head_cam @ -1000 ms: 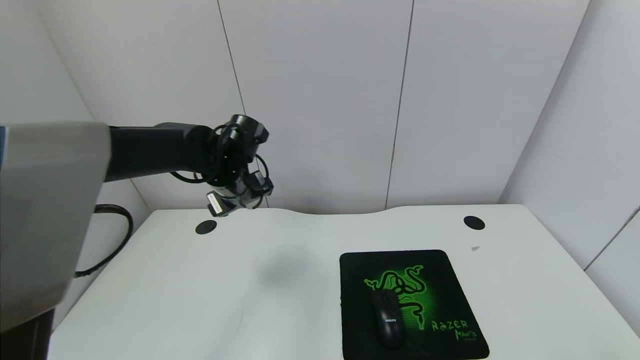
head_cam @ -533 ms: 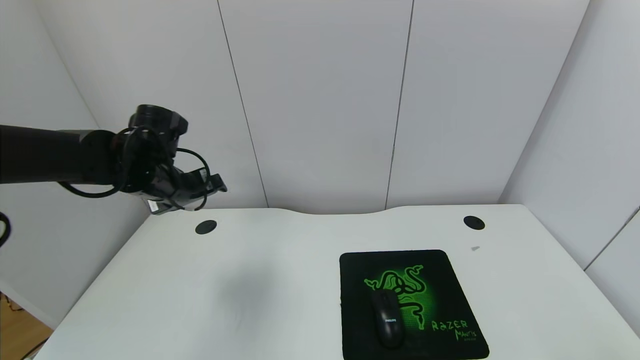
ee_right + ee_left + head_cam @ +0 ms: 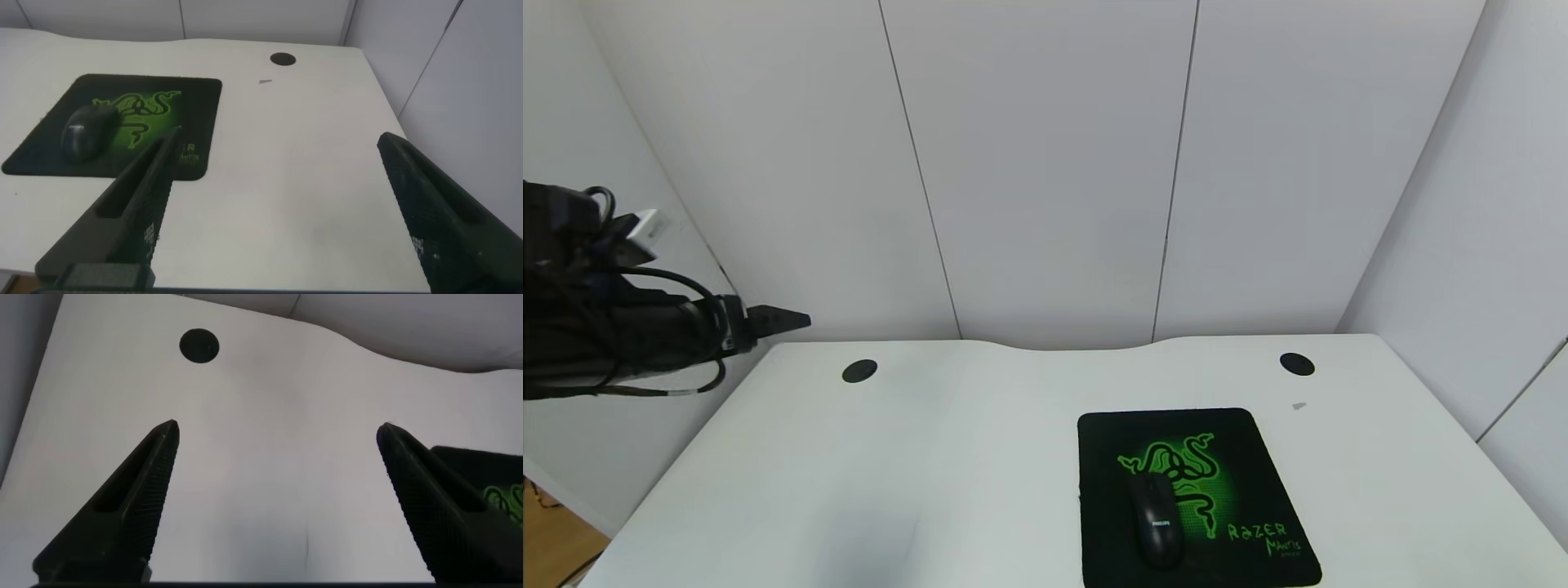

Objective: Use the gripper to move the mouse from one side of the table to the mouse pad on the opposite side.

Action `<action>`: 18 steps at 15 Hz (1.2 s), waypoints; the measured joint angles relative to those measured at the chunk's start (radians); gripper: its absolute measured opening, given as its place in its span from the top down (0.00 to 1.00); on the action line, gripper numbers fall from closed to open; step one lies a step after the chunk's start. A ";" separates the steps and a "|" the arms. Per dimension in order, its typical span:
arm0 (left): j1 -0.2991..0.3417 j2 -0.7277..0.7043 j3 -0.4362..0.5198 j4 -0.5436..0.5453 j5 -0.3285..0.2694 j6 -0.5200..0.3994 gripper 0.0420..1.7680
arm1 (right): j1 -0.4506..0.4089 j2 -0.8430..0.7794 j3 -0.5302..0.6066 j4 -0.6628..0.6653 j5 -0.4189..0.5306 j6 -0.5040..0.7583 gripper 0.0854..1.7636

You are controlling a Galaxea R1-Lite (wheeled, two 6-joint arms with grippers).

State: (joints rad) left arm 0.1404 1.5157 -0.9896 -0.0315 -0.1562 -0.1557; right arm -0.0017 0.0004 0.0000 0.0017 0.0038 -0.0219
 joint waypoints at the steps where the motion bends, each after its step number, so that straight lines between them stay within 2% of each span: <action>1: 0.015 -0.053 0.034 -0.001 -0.029 0.010 0.03 | 0.000 0.000 0.000 0.000 0.000 0.000 0.03; 7: 0.027 -0.355 0.193 0.005 -0.124 0.069 0.03 | 0.000 0.000 0.000 0.000 0.000 0.000 0.03; 12: -0.005 -0.601 0.319 0.010 -0.137 0.096 0.03 | 0.000 0.000 0.000 0.000 0.000 0.000 0.03; 18: -0.019 -0.892 0.397 0.012 -0.137 0.119 0.03 | 0.000 0.000 0.000 0.000 0.001 0.000 0.03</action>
State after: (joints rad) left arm 0.1217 0.6238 -0.5921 -0.0194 -0.2936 -0.0366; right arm -0.0017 0.0004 0.0000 0.0019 0.0047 -0.0219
